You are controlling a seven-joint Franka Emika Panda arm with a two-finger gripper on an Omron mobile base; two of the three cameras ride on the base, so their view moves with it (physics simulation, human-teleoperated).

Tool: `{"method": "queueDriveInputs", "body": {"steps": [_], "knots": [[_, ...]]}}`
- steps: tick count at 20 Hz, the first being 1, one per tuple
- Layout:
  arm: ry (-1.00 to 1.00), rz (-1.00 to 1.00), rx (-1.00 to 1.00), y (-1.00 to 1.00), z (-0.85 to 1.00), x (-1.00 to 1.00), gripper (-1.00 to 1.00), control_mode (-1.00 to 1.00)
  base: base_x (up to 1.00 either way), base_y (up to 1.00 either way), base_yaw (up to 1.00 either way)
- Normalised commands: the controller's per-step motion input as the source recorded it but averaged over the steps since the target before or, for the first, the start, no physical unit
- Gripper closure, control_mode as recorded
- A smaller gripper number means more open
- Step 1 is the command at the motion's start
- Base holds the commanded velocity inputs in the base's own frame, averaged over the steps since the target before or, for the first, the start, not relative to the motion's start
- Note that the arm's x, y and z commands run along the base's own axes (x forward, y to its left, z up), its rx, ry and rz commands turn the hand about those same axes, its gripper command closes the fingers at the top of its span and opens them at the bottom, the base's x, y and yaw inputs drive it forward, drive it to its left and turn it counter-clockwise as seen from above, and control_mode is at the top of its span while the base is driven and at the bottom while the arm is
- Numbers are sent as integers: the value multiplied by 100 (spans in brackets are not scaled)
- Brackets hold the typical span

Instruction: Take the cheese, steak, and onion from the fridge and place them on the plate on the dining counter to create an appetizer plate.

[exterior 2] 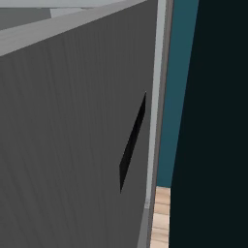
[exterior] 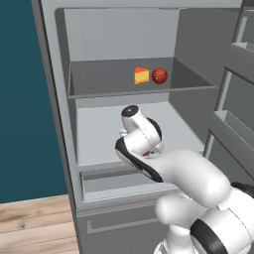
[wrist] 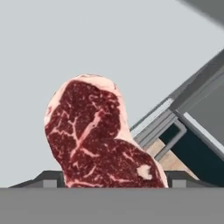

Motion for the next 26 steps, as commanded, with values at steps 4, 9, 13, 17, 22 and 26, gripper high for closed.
{"method": "queueDriveInputs", "body": {"steps": [4,9,13,17,22,26], "knots": [[-12,0,-1,-16,67,-93,100,-100,0,0,0],[-8,0,-2,-18,66,-92,100,-100,0,0,0],[-8,0,-4,-10,63,-89,100,-100,0,0,0],[-3,0,-3,-9,71,-67,100,-100,0,0,0],[-2,0,-2,-24,89,-35,100,-100,0,0,0],[-1,0,-1,-24,89,-10,100,-100,0,0,0]]}}
